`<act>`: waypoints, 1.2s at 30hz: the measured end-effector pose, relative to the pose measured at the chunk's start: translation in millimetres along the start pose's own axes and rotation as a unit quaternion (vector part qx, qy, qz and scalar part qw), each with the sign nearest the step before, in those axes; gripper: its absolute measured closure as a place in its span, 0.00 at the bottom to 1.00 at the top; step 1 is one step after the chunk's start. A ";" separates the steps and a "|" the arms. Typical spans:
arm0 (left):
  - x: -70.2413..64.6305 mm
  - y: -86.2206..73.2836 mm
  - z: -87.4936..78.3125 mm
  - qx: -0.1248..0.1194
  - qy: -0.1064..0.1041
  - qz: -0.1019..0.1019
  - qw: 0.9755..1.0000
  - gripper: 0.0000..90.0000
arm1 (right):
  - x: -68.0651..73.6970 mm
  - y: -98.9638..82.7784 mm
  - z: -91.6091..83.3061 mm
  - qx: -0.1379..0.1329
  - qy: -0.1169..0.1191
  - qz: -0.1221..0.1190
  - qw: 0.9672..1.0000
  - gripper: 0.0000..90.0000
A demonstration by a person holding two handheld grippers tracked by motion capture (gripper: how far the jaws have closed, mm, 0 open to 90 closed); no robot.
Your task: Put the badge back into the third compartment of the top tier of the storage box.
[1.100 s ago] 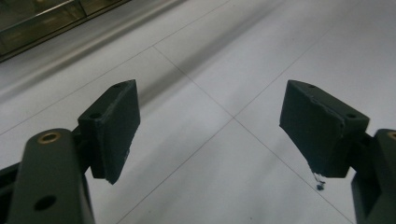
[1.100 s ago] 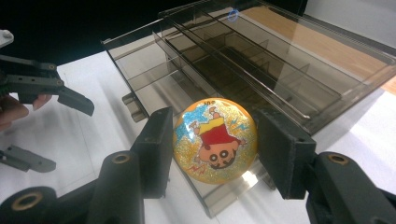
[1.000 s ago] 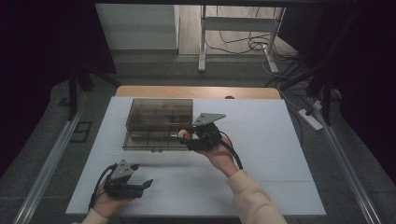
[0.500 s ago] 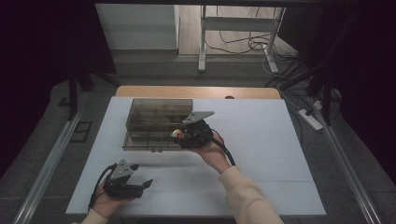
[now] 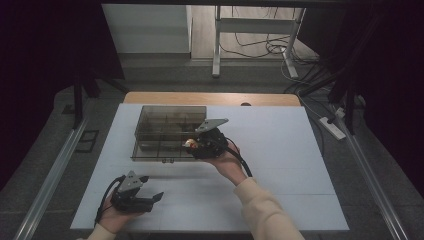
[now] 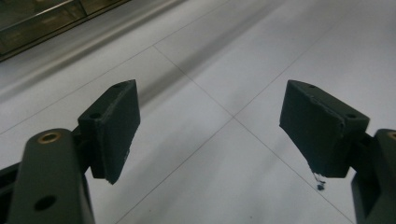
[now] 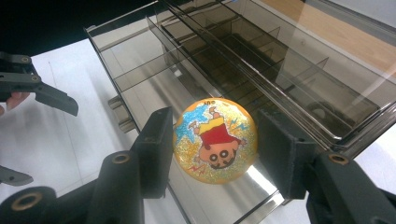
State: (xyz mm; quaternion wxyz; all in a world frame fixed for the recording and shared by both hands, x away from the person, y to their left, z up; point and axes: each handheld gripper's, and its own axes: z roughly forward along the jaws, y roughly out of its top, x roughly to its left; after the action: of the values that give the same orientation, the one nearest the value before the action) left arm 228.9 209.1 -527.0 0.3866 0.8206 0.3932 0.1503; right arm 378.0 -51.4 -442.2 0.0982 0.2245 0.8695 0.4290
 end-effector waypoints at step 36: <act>2.4 0.2 -1.4 -0.004 -0.001 -0.010 1.000 0.23 | -8.6 -50.5 -76.5 -0.041 -0.033 0.032 0.998 0.35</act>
State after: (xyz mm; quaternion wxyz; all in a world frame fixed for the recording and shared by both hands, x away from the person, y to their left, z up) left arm 229.8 211.5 -526.0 0.3918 0.8150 0.4007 0.1473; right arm 342.3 -135.9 -435.4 0.1219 0.2615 0.8402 0.4592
